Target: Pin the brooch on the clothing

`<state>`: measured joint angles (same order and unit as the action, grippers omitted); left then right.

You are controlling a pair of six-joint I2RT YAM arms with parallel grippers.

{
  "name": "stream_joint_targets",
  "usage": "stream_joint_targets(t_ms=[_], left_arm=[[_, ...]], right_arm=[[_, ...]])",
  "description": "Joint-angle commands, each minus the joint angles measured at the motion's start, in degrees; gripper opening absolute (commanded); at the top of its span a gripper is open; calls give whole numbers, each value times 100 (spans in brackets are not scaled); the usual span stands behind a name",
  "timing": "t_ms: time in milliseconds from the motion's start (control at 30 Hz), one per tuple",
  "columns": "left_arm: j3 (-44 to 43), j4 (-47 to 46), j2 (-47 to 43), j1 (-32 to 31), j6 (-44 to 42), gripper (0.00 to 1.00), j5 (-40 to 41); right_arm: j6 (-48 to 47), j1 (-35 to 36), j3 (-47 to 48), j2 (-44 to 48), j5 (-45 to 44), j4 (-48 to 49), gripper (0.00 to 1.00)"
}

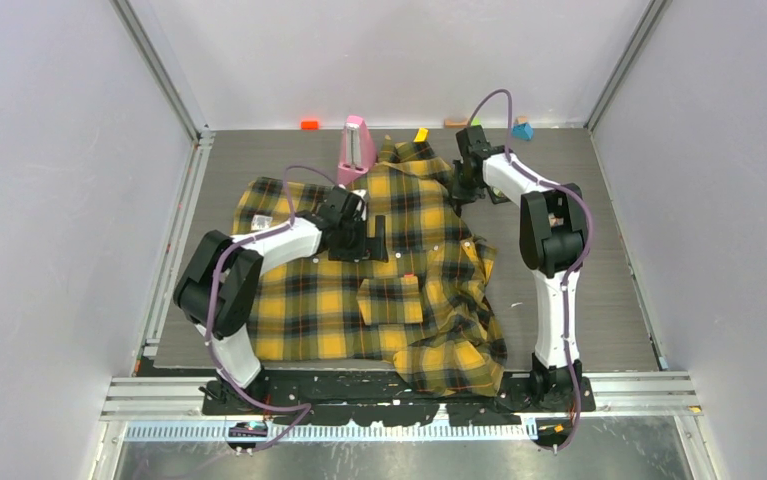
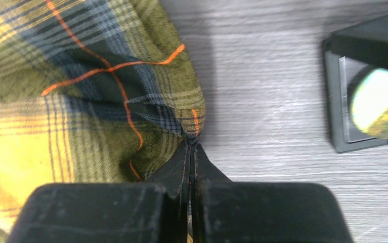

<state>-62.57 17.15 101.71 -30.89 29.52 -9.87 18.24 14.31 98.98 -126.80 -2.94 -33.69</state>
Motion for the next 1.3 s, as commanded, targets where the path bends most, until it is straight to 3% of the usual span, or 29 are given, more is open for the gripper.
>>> stream_joint_targets(t_ms=[0, 167, 400, 467, 533, 567, 633, 767, 967, 1100, 1267], left_arm=[[498, 64, -244, 24, -167, 100, 440], [771, 134, -459, 22, -283, 100, 759], [676, 228, -495, 22, -464, 100, 743], [546, 274, -554, 25, -541, 100, 664], [421, 304, -666, 18, -603, 100, 543], [346, 322, -731, 9, -631, 100, 474], [143, 420, -888, -26, -680, 100, 422], [-242, 569, -1195, -240, -706, 100, 427], [-512, 425, -1360, -619, -322, 100, 165], [-410, 110, -1233, -821, -28, 100, 37], [-164, -133, -1051, -953, 272, 100, -112]], right_arm=[[-253, -43, 539, -105, -984, -236, 1], [-616, -101, 1296, -290, -1499, -332, 1], [-1267, -103, 2271, -745, -1476, -572, 1], [-1340, -103, 2428, -729, -1399, -706, 8], [-1366, -99, 2382, -568, -1237, -819, 25], [-1358, -97, 2324, -487, -1106, -830, 38], [-1284, -88, 2062, -134, -870, -851, 59], [-860, -86, 1242, 757, -523, -917, 72], [-22, -109, -551, 2379, -175, -803, 82], [443, -129, -1886, 3014, 328, -496, 83], [925, -130, -2804, 3419, 878, -76, 83]])
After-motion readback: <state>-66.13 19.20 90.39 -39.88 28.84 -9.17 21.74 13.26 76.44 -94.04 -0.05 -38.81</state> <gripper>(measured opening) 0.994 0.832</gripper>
